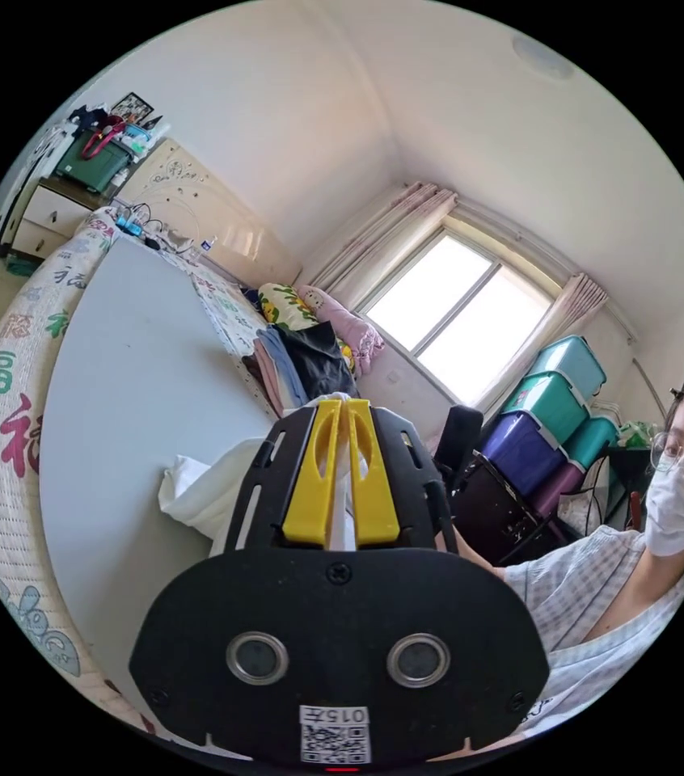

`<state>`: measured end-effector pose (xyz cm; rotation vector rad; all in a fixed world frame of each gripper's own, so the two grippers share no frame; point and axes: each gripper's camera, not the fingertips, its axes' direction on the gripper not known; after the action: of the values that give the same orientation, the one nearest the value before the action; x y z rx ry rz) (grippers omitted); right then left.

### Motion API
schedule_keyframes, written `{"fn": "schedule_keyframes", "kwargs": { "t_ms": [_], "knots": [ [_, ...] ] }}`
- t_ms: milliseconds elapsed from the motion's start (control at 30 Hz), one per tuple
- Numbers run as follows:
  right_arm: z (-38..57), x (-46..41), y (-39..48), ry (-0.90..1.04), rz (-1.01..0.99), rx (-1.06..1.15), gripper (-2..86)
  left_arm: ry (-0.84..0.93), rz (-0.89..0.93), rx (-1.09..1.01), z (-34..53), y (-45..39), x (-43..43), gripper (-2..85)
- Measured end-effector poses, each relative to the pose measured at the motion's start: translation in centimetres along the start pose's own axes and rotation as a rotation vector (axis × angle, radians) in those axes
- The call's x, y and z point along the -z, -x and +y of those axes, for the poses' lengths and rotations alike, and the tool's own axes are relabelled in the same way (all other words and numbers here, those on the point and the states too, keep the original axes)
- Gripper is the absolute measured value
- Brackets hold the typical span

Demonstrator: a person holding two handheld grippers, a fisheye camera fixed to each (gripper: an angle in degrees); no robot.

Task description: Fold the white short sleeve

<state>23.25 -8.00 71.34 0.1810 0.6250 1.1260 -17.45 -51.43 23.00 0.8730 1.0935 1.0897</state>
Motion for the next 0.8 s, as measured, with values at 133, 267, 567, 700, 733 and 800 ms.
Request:
{"fn": "schedule_keyframes", "kwargs": {
  "t_ms": [133, 267, 567, 700, 733, 800],
  "knots": [
    [1.3, -0.8, -2.7, 0.027, -0.075, -0.006, 7.2, 0.078, 0.012, -0.02, -1.5, 0.1, -0.2, -0.4],
    [3.0, -0.6, -4.1, 0.047, -0.066, 0.009, 5.5, 0.08, 0.071, -0.002, -2.1, 0.0, -0.1, -0.4],
    [6.9, 1.6, -5.6, -0.043, 0.014, -0.022, -0.4, 0.029, 0.074, 0.026, -3.0, -1.3, 1.0, -0.5],
    [9.8, 3.7, -8.0, -0.115, 0.068, -0.139, -0.7, -0.021, 0.039, -0.014, -3.7, -2.5, 2.8, -0.7],
    [10.8, 4.5, -8.9, -0.145, 0.085, -0.174, -0.7, -0.062, 0.012, -0.012, -3.8, -2.6, 3.9, -0.6],
    [12.4, 5.8, -10.8, -0.201, 0.037, -0.225, -0.6, -0.077, -0.016, 0.006, -4.2, -2.2, 5.1, -0.4]
  ]
}}
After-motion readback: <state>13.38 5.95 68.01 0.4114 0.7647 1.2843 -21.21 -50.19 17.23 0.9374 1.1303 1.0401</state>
